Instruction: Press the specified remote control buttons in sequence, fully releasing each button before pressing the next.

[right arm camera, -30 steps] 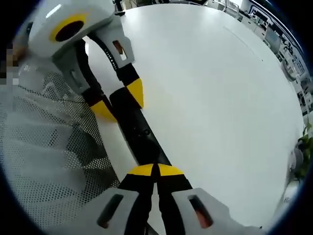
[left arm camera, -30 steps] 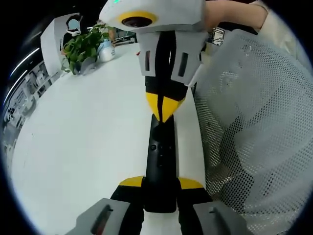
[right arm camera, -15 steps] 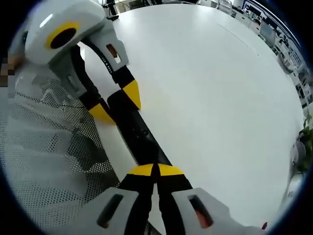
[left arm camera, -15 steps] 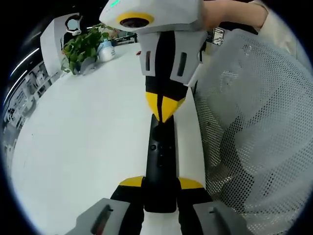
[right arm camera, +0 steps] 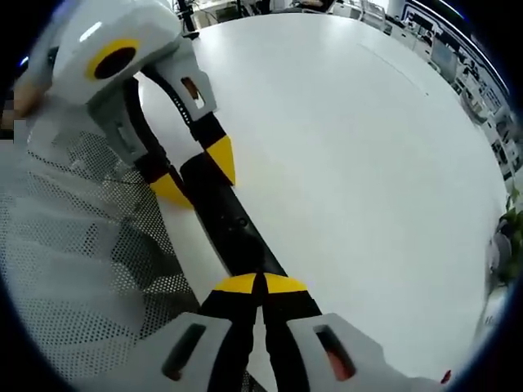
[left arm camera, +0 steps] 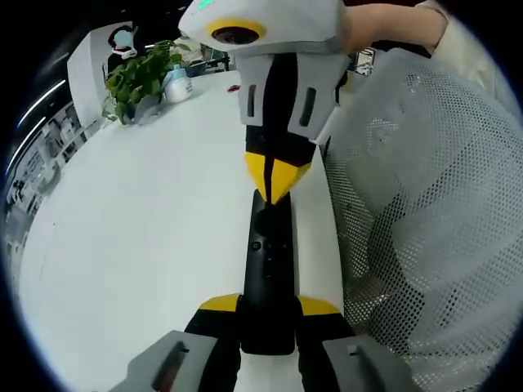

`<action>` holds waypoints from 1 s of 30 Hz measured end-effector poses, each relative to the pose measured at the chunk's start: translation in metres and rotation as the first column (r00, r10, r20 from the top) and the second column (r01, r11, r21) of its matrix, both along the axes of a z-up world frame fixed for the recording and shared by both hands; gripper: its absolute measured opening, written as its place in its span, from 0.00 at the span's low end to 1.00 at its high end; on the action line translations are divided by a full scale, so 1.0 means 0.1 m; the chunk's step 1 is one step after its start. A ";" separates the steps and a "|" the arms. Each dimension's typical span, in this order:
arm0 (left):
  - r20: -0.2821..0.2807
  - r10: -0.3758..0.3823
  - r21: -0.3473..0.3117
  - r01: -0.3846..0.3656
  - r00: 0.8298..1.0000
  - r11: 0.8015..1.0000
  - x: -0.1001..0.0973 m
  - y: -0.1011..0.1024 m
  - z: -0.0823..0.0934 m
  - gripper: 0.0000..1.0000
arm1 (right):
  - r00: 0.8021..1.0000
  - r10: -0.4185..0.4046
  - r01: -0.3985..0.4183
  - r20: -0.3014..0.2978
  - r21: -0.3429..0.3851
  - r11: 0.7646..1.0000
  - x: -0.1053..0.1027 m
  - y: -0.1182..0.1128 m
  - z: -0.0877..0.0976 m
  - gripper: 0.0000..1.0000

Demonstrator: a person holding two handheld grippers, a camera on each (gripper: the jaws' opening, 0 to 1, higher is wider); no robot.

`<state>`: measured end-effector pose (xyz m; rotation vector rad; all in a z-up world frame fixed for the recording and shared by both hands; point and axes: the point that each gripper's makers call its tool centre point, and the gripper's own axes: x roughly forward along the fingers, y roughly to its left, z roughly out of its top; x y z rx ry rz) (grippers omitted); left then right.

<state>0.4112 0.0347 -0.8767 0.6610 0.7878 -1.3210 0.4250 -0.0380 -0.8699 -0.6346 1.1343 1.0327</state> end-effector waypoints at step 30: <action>-0.002 0.000 -0.001 0.000 1.000 1.000 0.01 0.00 0.00 0.25 | 0.978 0.195 -0.193 0.069 -0.038 0.980 -0.01 0.11 0.00 0.00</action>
